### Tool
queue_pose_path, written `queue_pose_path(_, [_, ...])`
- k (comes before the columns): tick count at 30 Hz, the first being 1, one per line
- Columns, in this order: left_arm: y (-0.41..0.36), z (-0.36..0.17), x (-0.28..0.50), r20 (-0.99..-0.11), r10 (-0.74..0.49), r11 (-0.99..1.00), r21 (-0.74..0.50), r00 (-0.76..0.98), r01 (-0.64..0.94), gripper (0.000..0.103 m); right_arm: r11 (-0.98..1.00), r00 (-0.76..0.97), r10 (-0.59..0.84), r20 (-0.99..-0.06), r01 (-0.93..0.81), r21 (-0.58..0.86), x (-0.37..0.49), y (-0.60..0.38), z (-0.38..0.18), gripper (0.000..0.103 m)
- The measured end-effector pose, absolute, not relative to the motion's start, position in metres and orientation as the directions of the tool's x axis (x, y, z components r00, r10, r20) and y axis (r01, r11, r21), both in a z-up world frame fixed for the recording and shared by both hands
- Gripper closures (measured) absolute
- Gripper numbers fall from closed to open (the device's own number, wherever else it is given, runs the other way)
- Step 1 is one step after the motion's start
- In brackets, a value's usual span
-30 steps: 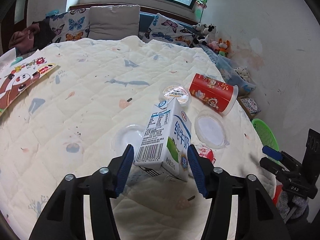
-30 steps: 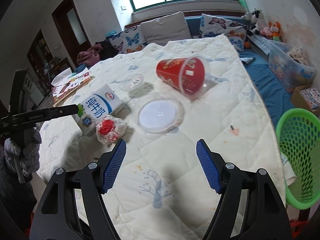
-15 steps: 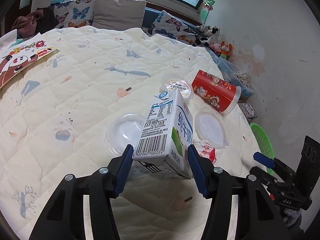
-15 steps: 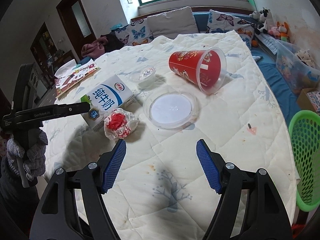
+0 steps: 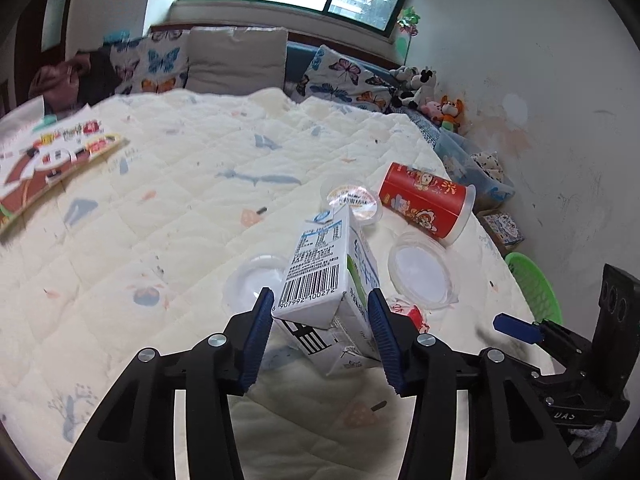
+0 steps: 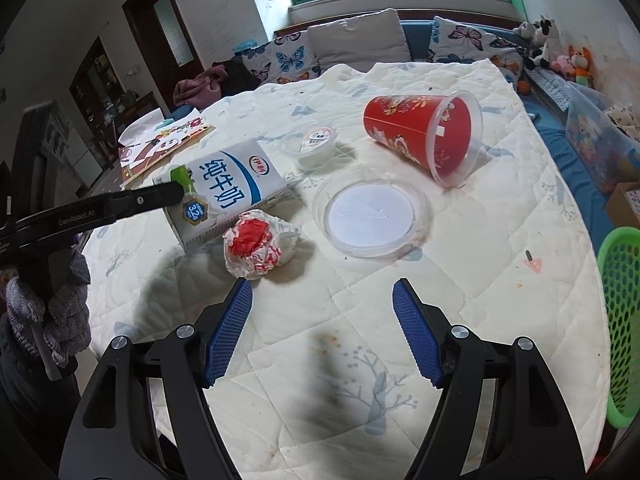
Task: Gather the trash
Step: 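Grasp the red-and-white wrapped ball with the right tool, then drop the wrapped ball into the green basket with the right tool while the left tool carries the carton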
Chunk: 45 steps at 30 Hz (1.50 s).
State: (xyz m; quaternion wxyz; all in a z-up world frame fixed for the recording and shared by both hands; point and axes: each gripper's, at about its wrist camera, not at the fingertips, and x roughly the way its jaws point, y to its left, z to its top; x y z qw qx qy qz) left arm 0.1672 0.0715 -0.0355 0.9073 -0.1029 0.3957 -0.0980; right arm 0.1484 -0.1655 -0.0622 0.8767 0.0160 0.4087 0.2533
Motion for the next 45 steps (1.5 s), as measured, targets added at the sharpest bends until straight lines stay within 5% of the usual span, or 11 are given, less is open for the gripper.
queue_pose_path(15, [0.086,-0.028,0.166,-0.696,-0.253,0.966,-0.218,0.672,0.139,0.057,0.828,0.481,0.52,-0.706,-0.488,0.277,0.171,-0.111,-0.075,0.032])
queue_pose_path(26, [0.085,-0.038,0.159,-0.703,-0.264,0.964,-0.206,0.66,0.166,0.057,0.835,0.47,0.523,-0.711,-0.453,0.314,0.183,-0.104,-0.087,0.052])
queue_pose_path(45, [0.052,-0.05,0.17,-0.75,-0.273,0.957,-0.151,0.603,0.246,0.056,0.874,0.579,0.472,-0.665,-0.404,0.268,0.144,-0.179,-0.056,0.053])
